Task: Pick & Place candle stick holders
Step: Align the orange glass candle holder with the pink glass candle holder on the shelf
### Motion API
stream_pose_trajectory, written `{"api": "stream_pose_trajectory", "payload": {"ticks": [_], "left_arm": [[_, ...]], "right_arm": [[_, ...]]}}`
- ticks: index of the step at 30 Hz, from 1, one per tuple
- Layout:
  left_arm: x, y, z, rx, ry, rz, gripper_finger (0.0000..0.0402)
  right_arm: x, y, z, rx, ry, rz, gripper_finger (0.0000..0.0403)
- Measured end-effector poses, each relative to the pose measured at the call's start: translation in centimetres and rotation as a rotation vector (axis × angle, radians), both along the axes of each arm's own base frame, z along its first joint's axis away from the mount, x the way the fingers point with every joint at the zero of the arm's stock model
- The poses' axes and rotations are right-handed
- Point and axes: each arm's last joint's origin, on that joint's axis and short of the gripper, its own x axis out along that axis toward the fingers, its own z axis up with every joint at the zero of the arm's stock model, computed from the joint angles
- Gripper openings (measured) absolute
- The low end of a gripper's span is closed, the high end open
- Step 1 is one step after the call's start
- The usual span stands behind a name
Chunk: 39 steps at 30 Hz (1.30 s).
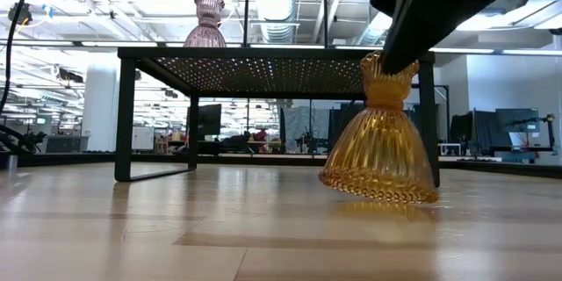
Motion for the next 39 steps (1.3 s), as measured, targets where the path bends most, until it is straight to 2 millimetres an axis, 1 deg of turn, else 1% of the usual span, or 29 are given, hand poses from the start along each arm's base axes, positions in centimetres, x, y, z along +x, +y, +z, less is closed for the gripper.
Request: {"api": "stream_pose_trajectory", "payload": {"ticks": [4,7,10,14,18,21,24,29,35,39], "left_arm": [[0.0,0.0,0.0,0.000,0.000,0.000,0.0005],[0.0,0.0,0.0,0.000,0.000,0.000,0.0005],[0.0,0.0,0.0,0.000,0.000,0.000,0.0005],[0.0,0.0,0.0,0.000,0.000,0.000,0.0005],[0.0,0.0,0.0,0.000,0.000,0.000,0.0005],[0.0,0.0,0.0,0.000,0.000,0.000,0.0005],[0.0,0.0,0.0,0.000,0.000,-0.001,0.0005],[0.0,0.0,0.0,0.000,0.000,0.000,0.0005],[0.0,0.0,0.0,0.000,0.000,-0.001,0.0005],[0.0,0.0,0.0,0.000,0.000,0.000,0.0005]], "right_arm": [[0.3,0.6,1.2,0.030,0.016,0.029,0.0005],[0.7,1.1,2.9,0.068,-0.003,0.049,0.0004],[0.9,1.5,4.4,0.063,-0.022,0.091,0.0003],[1.4,1.8,7.4,0.056,-0.070,0.130,0.0002],[1.6,1.5,9.8,0.005,-0.097,0.166,0.0001],[2.1,0.6,11.3,-0.038,-0.122,0.162,0.0001],[2.8,-0.5,12.1,-0.080,-0.136,0.165,0.0001],[3.9,-2.7,12.5,-0.134,-0.130,0.173,0.0001],[5.4,-6.1,12.5,-0.188,-0.110,0.150,0.0000],[6.0,-7.8,12.5,-0.216,-0.100,0.151,0.0000]]}}
